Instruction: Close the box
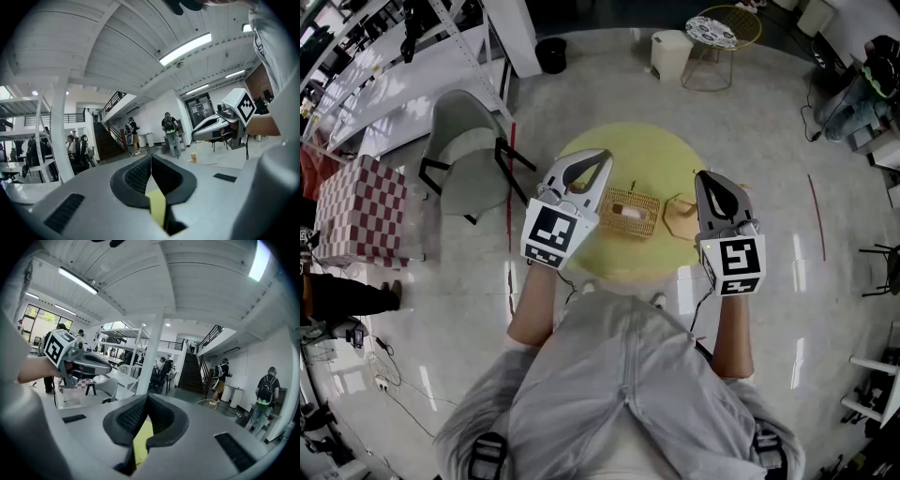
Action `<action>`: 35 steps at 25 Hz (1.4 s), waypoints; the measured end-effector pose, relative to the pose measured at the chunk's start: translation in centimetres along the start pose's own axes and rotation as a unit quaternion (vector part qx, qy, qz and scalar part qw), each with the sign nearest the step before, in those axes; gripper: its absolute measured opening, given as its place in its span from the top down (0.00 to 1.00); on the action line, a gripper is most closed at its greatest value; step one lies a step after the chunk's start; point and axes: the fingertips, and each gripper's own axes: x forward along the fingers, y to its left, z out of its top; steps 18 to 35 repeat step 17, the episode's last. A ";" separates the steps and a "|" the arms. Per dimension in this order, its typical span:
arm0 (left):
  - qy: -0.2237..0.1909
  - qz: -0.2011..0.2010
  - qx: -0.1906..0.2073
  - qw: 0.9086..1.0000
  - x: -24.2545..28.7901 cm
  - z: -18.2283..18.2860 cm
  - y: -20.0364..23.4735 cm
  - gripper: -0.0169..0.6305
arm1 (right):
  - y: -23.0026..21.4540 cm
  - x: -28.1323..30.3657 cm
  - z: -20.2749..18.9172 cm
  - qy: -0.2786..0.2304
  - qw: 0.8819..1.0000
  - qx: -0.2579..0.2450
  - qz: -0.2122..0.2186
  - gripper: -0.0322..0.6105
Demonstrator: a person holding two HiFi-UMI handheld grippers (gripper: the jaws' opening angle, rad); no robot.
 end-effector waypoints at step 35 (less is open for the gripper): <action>0.015 0.005 -0.009 1.000 -0.4 -1.3 -0.1 0.92 | 0.9 -0.1 -0.7 0.005 1.000 0.003 0.005 0.93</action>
